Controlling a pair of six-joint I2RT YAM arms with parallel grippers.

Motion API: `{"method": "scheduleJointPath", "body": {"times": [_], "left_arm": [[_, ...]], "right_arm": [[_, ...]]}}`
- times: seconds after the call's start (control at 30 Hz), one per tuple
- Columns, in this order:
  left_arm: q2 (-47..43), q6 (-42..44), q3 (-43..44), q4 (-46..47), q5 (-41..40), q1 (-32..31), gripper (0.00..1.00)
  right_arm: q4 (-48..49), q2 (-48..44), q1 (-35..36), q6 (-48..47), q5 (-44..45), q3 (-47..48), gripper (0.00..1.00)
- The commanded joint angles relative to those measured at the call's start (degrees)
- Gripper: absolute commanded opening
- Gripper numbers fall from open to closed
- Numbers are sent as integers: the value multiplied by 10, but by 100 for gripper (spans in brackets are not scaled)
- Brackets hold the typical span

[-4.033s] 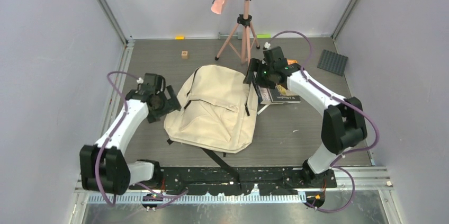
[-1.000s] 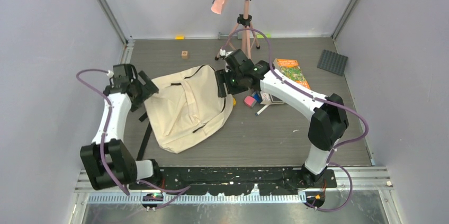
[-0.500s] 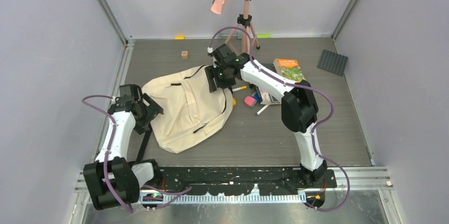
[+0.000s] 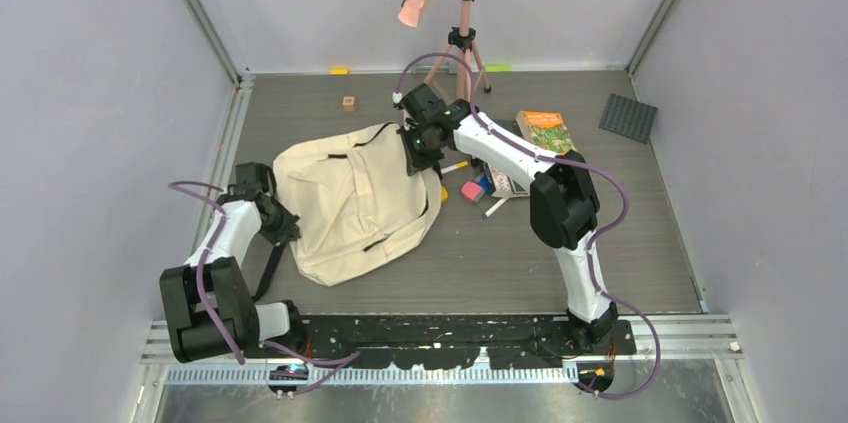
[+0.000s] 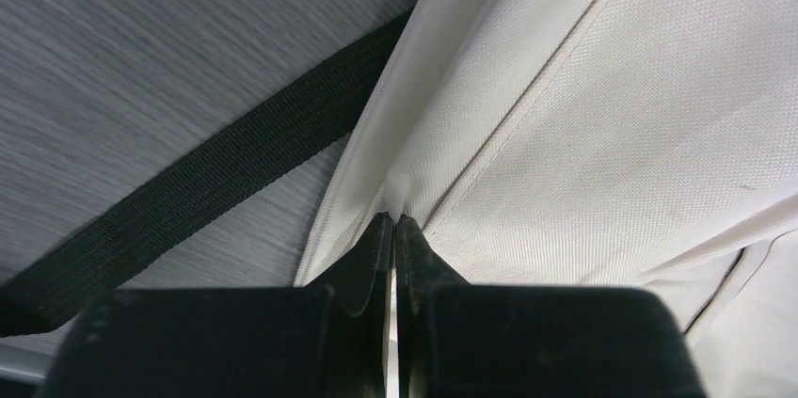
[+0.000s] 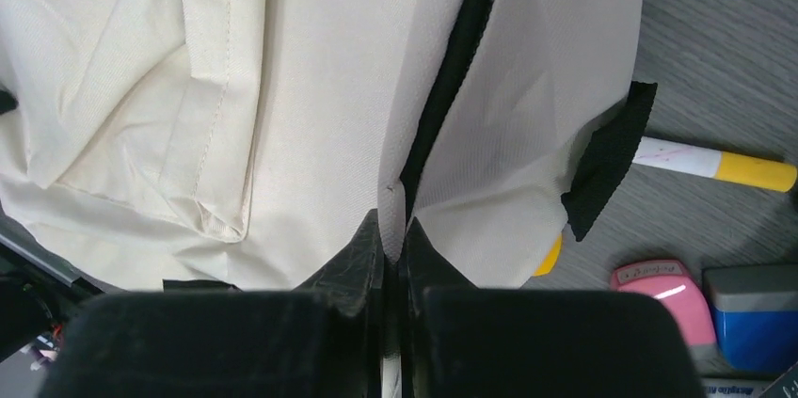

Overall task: Pack the student bag
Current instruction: Adjust the student bag at the center of the board.

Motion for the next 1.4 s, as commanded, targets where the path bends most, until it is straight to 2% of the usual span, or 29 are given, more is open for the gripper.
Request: {"method": "scheduleJointPath", "body": {"times": [0.0, 0.2, 0.47, 0.63, 0.8, 0.93, 1.0, 1.03, 1.07, 1.1, 1.13, 1.17, 1.2, 1.27, 1.37], "left_arm": [[17, 21, 18, 70, -2, 3, 0], [43, 46, 82, 91, -3, 3, 0], [122, 78, 199, 142, 68, 2, 0], [180, 107, 238, 188, 108, -12, 0], [244, 143, 240, 215, 135, -29, 0], [271, 159, 244, 197, 135, -32, 0], [267, 160, 246, 189, 126, -32, 0], [263, 160, 248, 185, 125, -33, 0], [257, 159, 252, 179, 125, -32, 8], [248, 156, 256, 172, 121, -33, 22], [237, 152, 263, 162, 114, -32, 42], [228, 148, 269, 150, 108, -32, 54], [217, 146, 274, 138, 102, -32, 62], [193, 141, 281, 106, 86, -32, 72], [145, 129, 276, 64, 54, -33, 78]], "right_arm": [[-8, -74, 12, 5, -14, -25, 1], [-24, -139, 36, -11, -39, -78, 1], [-47, -196, 62, -36, -39, -114, 1], [-4, -222, 64, -25, -59, -179, 4], [33, -218, 64, -9, -56, -233, 13], [35, -213, 64, -4, -52, -229, 22], [35, -219, 64, -2, -46, -224, 31], [35, -225, 64, -2, -39, -222, 38], [33, -228, 64, -3, -35, -218, 42], [31, -234, 65, -6, -27, -216, 50], [26, -237, 65, -8, -23, -210, 53], [22, -242, 65, -13, -14, -203, 59], [11, -244, 64, -15, -11, -197, 61], [-5, -253, 64, -23, -2, -184, 65], [-29, -257, 64, -37, 8, -164, 67]]}}
